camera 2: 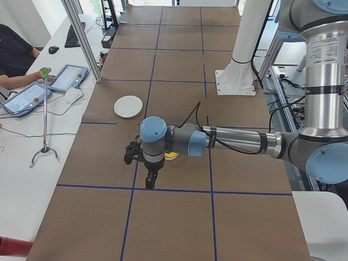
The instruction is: Move lemon from plate to bowl
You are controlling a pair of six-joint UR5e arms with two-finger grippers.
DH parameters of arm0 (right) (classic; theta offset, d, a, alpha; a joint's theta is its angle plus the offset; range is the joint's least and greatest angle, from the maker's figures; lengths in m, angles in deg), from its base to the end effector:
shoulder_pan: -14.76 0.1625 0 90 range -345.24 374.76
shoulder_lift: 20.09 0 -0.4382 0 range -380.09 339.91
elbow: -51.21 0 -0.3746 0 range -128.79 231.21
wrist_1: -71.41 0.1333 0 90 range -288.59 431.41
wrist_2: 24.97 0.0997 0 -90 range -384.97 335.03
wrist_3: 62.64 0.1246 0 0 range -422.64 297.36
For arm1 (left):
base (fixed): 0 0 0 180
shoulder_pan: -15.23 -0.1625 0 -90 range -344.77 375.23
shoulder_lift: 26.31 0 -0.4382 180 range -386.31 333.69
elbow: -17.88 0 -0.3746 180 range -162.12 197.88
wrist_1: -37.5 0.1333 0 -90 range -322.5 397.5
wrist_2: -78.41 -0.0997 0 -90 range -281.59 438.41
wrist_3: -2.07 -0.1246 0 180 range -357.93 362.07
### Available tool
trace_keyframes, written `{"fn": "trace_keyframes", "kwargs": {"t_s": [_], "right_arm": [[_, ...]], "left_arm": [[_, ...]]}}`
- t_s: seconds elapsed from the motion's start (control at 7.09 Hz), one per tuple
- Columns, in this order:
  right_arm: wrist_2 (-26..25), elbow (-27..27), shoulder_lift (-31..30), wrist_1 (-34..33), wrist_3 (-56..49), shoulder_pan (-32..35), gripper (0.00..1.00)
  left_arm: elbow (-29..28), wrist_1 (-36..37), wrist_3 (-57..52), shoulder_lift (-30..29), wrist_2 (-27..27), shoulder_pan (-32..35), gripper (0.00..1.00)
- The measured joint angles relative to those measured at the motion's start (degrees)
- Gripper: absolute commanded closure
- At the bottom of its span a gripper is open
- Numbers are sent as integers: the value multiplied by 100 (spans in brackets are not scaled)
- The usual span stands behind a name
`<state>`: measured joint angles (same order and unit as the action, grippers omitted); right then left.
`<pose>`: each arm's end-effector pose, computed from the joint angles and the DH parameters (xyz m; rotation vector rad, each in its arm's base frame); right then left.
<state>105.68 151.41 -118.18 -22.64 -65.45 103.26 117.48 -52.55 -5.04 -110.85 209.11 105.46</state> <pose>0.0414 -0.4103 0.6804 -0.0243 -0.7098 -0.0600 -0.0538 -0.4381 0.6586 0.1154 0.7047 0.1409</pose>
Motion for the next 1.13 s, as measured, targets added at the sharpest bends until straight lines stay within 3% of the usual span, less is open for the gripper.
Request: {"fn": "trace_keyframes", "kwargs": {"t_s": [1.13], "right_arm": [[-3, 0, 0, 0, 0, 0, 0]], "left_arm": [[-272, 458, -369, 109, 607, 198, 0]]}}
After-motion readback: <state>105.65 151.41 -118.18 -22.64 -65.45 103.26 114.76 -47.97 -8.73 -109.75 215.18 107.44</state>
